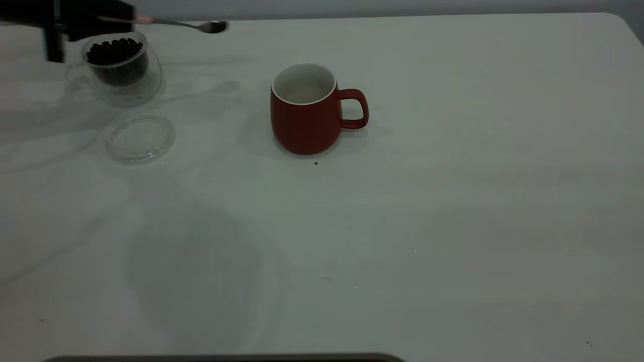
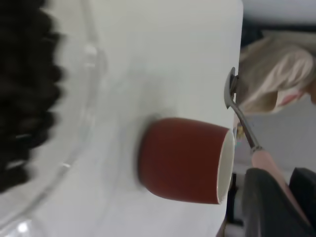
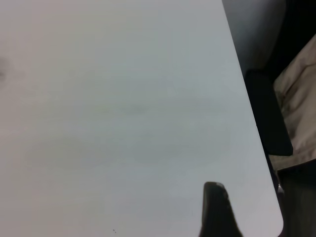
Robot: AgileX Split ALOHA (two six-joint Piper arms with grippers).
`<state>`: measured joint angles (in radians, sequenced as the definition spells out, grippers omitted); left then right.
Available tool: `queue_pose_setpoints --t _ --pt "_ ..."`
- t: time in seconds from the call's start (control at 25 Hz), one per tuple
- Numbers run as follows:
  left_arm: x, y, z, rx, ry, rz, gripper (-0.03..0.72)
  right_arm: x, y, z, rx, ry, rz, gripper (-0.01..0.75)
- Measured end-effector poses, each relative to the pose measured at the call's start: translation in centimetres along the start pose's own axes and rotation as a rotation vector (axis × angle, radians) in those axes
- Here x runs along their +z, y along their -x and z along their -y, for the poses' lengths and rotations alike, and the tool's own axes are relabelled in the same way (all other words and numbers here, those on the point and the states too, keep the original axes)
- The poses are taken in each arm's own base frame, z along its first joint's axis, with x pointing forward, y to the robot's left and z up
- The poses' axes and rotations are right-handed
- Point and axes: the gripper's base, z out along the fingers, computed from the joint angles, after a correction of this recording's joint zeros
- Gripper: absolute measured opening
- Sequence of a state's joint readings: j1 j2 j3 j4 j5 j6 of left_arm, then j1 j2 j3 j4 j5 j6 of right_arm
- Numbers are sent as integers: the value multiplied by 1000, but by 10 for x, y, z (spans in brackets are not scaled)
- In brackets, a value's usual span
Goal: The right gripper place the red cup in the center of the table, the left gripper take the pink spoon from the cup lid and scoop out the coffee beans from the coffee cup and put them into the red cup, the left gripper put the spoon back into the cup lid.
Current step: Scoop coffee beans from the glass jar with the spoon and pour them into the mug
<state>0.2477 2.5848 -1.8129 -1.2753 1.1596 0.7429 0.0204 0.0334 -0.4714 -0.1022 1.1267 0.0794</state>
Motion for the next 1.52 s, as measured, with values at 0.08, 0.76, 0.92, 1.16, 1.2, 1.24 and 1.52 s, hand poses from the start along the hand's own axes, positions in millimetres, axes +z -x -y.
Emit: queue_pose_setpoints --t 0.08,0.76,0.92,1.16,1.2,1.24,1.52 --pt "13 -2 6 17 -3 -27 122 0 0 0 0 0 0 508" --pt "88 -28 24 89 -16 -199 122 0 0 0 0 0 0 508" --pt "90 -31 16 118 -17 -218 122 0 0 0 0 0 0 508" --pt "92 -34 9 281 -22 -232 121 0 0 0 0 0 0 508" --pt "92 -34 9 316 -26 -232 121 0 0 0 0 0 0 508" --pt "92 -34 9 363 -31 -231 121 0 0 0 0 0 0 508" --pt "92 -34 9 712 -70 -225 121 0 0 0 0 0 0 508"
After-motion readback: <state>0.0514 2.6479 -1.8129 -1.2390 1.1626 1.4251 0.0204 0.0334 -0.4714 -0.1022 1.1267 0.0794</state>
